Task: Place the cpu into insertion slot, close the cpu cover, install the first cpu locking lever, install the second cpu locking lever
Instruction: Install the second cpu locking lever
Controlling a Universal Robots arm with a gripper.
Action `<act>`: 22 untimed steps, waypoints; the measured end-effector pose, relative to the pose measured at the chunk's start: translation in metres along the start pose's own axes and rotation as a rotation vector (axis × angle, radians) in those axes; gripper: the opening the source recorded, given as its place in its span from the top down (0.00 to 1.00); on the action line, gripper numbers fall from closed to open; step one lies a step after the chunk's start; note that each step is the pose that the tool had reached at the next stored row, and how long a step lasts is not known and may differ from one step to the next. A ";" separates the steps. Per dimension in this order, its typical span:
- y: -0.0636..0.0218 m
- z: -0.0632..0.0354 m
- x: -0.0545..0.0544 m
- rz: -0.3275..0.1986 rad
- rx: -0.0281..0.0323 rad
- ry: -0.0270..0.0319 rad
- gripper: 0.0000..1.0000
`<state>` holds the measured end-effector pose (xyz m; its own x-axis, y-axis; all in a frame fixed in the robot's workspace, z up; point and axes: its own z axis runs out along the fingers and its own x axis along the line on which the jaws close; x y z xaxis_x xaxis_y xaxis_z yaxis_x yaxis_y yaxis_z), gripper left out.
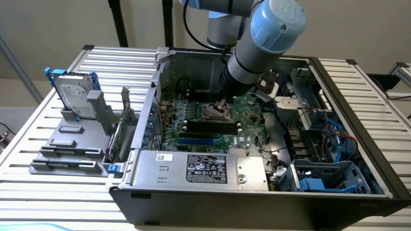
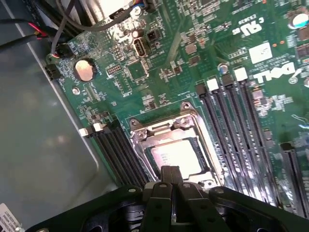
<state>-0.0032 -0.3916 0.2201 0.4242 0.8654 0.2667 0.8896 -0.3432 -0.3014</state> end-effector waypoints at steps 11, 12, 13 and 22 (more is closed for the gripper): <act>-0.0085 -0.0232 -0.023 0.000 -0.0001 -0.0003 0.89; -0.0099 -0.0246 -0.025 0.000 -0.0001 -0.0004 0.89; -0.0113 -0.0258 -0.027 0.000 -0.0002 -0.0005 0.89; -0.0276 -0.0287 -0.046 0.002 -0.0006 0.0006 0.89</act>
<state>-0.0423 -0.4323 0.2424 0.4260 0.8645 0.2667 0.8889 -0.3451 -0.3013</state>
